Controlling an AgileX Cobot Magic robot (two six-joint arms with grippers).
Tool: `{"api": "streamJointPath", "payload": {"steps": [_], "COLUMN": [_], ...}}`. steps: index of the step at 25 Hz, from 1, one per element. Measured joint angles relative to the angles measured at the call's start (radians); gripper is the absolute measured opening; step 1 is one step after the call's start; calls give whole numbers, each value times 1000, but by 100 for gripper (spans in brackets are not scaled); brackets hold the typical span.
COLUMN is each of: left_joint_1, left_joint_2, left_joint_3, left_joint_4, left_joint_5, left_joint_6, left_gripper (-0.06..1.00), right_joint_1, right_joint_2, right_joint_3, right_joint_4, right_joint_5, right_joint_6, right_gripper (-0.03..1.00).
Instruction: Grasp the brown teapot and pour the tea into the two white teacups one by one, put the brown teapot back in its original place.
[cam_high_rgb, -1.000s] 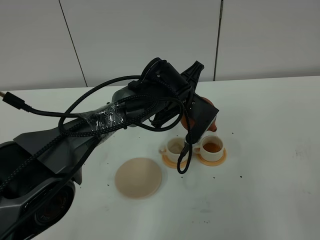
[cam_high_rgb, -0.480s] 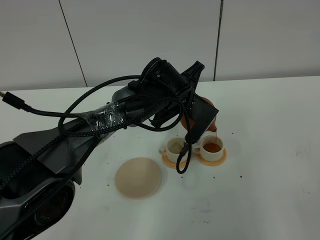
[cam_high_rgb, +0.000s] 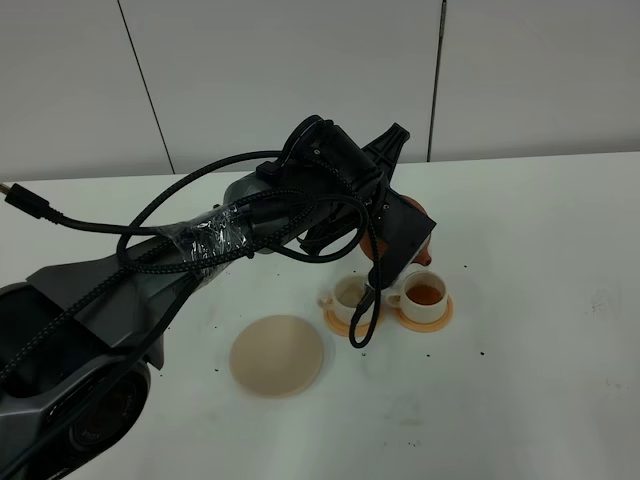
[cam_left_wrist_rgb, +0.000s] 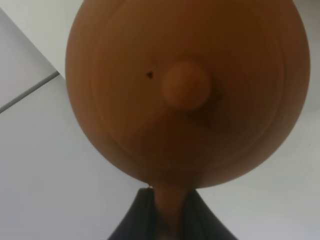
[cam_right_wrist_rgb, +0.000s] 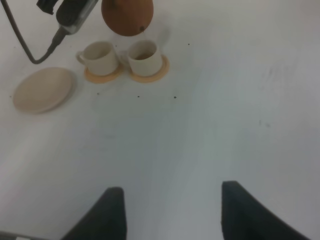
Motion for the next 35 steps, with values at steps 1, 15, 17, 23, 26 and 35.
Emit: {"api": "streamJointPath", "payload": {"steps": [1, 15, 17, 23, 26, 35], "left_joint_1": [0, 0, 0, 0, 0, 0], "left_joint_2": [0, 0, 0, 0, 0, 0], "left_joint_3": [0, 0, 0, 0, 0, 0], "left_joint_4": [0, 1, 1, 1, 1, 1], "left_joint_5": [-1, -1, -1, -1, -1, -1], "left_joint_6": [2, 22, 30, 36, 50, 63], "left_gripper": [17, 17, 17, 17, 17, 17], "right_joint_1": [0, 0, 0, 0, 0, 0], "right_joint_2": [0, 0, 0, 0, 0, 0], "right_joint_3": [0, 0, 0, 0, 0, 0], "right_joint_4": [0, 0, 0, 0, 0, 0], "right_joint_5": [0, 0, 0, 0, 0, 0], "right_joint_6": [0, 0, 0, 0, 0, 0], "right_gripper": [42, 42, 42, 42, 42, 42]}}
